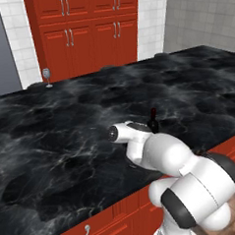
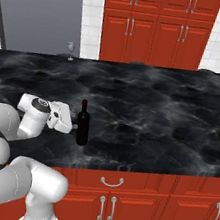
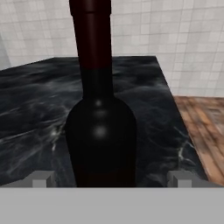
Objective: There is a wine glass and glass cup on the dining counter. Place the wine bottle next to the wine glass and the juice bottle next to the glass cup.
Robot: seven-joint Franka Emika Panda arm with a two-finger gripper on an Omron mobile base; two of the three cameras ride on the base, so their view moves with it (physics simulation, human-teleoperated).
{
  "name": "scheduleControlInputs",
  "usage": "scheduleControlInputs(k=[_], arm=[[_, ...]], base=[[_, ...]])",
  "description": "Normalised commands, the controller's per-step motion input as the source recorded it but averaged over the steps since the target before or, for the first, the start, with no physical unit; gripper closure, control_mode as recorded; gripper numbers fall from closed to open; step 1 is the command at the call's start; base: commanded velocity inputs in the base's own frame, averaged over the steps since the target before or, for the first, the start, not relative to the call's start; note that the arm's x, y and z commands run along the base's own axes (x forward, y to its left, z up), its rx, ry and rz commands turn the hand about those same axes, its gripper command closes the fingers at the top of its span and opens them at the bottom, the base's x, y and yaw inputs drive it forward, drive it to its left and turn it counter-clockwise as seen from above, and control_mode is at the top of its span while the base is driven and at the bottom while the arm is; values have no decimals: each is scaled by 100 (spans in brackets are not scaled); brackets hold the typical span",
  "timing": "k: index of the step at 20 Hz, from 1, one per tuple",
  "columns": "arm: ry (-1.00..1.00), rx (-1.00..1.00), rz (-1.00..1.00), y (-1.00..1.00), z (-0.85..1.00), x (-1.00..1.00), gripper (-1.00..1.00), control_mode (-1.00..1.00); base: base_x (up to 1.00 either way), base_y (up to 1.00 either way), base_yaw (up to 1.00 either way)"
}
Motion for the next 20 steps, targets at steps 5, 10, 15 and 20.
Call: scheduleControlInputs(k=[5,10,15,20], arm=[[0,0,0,-10,0,1,-100,-100],[0,0,0,-6,-2,5,-100,-100],[0,0,0,-5,-3,6,-100,-100],[0,0,1,-6,-3,2,-100,-100]], base=[[0,0,0],[0,0,0],[0,0,0],[0,0,0]])
